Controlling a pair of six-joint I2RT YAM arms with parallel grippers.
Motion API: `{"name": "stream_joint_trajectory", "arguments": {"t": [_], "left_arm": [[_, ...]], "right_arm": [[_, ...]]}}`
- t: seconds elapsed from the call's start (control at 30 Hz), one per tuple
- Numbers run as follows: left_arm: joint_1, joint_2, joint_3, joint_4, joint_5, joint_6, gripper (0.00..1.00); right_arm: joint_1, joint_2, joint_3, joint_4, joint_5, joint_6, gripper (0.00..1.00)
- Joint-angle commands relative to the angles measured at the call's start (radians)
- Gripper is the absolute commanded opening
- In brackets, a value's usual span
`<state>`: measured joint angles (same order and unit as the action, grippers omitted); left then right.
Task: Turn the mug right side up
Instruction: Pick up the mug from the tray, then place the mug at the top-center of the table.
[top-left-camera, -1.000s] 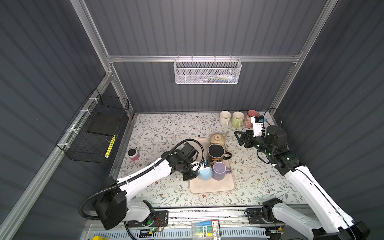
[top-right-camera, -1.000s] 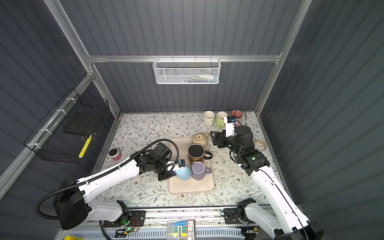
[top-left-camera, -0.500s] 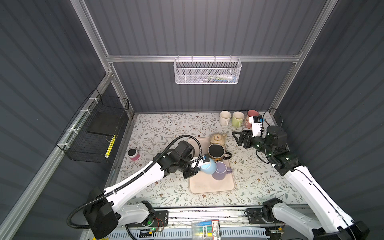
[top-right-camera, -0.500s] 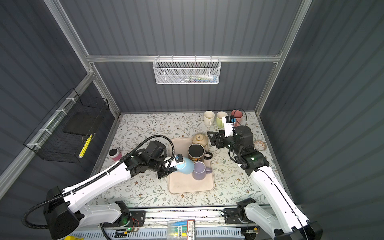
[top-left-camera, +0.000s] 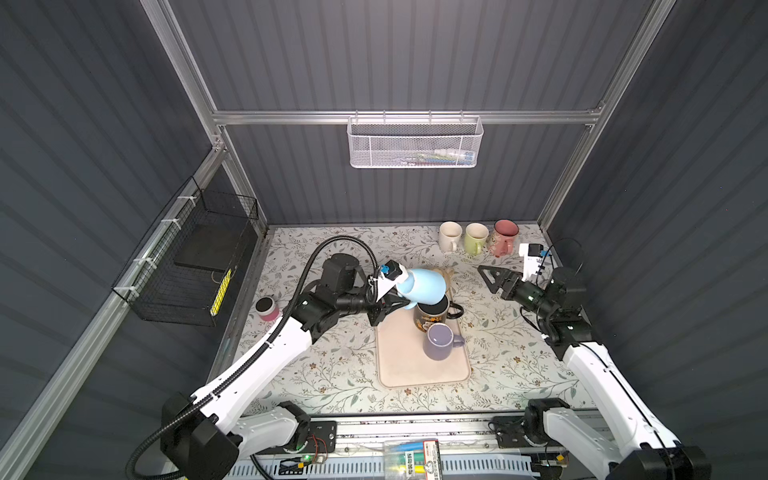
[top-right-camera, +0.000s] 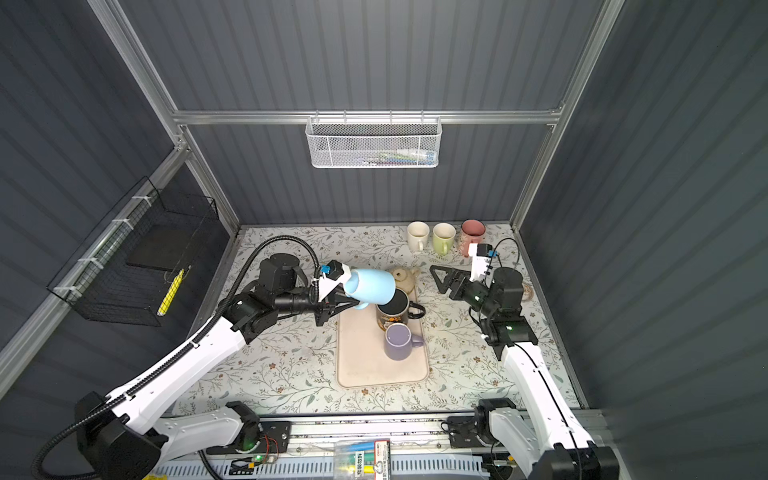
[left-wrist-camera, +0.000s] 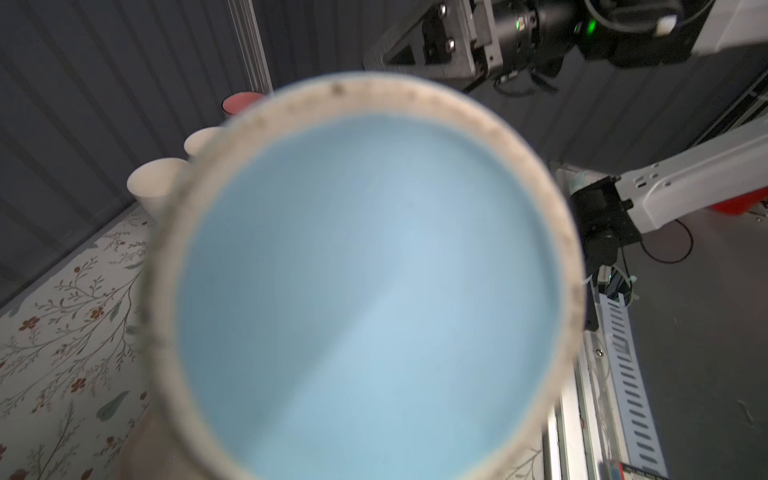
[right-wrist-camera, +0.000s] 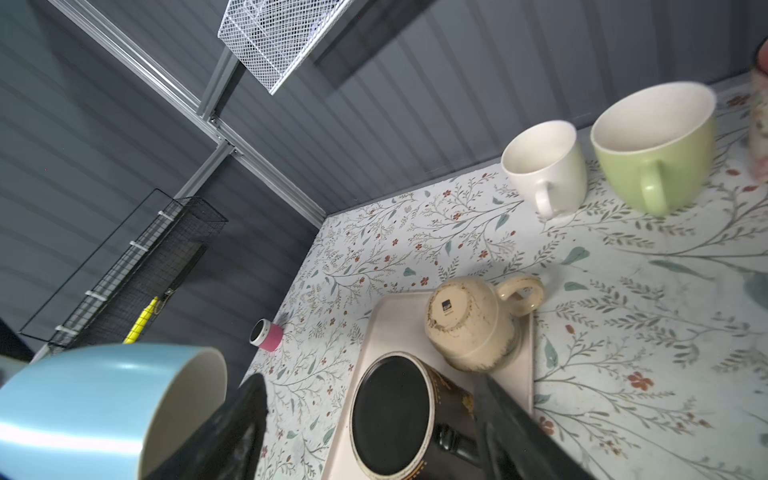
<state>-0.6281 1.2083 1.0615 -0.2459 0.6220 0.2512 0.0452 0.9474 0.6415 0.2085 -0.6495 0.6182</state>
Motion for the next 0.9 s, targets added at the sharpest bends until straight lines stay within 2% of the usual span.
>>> {"name": "stream_joint_trajectory", "arguments": {"t": [0.0, 0.2, 0.43, 0.53, 0.7, 0.87], "left_arm": [[0.005, 0.044, 0.052, 0.29, 0.108, -0.163, 0.0], [0.009, 0.138, 0.034, 0.63, 0.103, -0.416, 0.0], [0.01, 0.21, -0.005, 0.96, 0.039, -0.657, 0.0], [0.011, 0.245, -0.024, 1.125, 0.033, -0.767, 0.0], [0.011, 0.301, -0.037, 1.338, 0.022, -0.921, 0.0], [0.011, 0.325, -0.045, 1.416, 0.005, -0.982, 0.0]], "right_arm": [[-0.008, 0.015, -0.052, 0.293, -0.133, 0.158, 0.78], [-0.008, 0.04, -0.143, 0.556, -0.21, 0.267, 0.78], [-0.008, 0.065, -0.189, 0.754, -0.288, 0.342, 0.79], [-0.006, 0.13, -0.184, 0.916, -0.339, 0.427, 0.81], [0.001, 0.326, -0.125, 1.27, -0.385, 0.66, 0.81], [0.075, 0.388, -0.042, 1.229, -0.383, 0.61, 0.82]]}}
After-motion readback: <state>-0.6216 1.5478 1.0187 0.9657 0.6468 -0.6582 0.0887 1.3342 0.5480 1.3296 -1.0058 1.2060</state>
